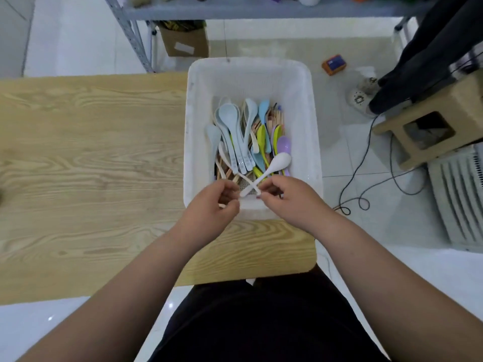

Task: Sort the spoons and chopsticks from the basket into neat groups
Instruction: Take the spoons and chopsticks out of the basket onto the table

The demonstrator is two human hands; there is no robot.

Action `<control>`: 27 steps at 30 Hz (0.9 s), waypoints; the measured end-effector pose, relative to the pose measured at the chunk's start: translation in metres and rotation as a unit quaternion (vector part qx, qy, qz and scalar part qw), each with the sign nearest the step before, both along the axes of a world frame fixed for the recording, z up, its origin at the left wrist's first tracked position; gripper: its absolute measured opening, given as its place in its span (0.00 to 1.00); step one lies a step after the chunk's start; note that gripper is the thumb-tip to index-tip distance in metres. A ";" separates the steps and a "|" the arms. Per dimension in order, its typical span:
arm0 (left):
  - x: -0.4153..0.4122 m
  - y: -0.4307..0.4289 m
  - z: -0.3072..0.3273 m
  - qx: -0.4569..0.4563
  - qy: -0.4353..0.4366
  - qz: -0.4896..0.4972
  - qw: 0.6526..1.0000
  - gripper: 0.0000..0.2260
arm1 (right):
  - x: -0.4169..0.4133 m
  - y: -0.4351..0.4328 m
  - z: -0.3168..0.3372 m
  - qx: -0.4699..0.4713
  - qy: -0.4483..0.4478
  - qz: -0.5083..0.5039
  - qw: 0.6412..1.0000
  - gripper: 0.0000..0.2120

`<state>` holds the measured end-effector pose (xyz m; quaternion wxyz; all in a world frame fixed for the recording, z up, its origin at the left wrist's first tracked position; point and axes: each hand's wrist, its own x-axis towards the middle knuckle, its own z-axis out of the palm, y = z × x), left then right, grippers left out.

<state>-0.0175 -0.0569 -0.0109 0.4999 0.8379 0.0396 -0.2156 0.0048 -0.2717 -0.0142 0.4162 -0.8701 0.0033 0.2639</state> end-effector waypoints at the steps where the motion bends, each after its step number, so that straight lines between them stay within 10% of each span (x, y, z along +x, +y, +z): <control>1: 0.013 -0.002 -0.005 0.037 -0.001 -0.006 0.999 0.10 | 0.006 0.004 -0.004 -0.015 -0.005 0.006 1.000 0.07; 14: 0.110 -0.049 -0.042 0.342 0.074 0.033 0.936 0.24 | 0.126 0.025 -0.055 -0.252 -0.142 0.293 0.911 0.32; 19: 0.108 -0.058 -0.057 0.446 0.017 -0.052 0.893 0.19 | 0.138 0.017 -0.065 -0.292 -0.186 0.344 0.873 0.23; 27: 0.112 -0.046 -0.068 0.390 -0.012 -0.003 0.921 0.22 | 0.120 0.005 -0.063 -0.241 -0.262 0.306 0.883 0.15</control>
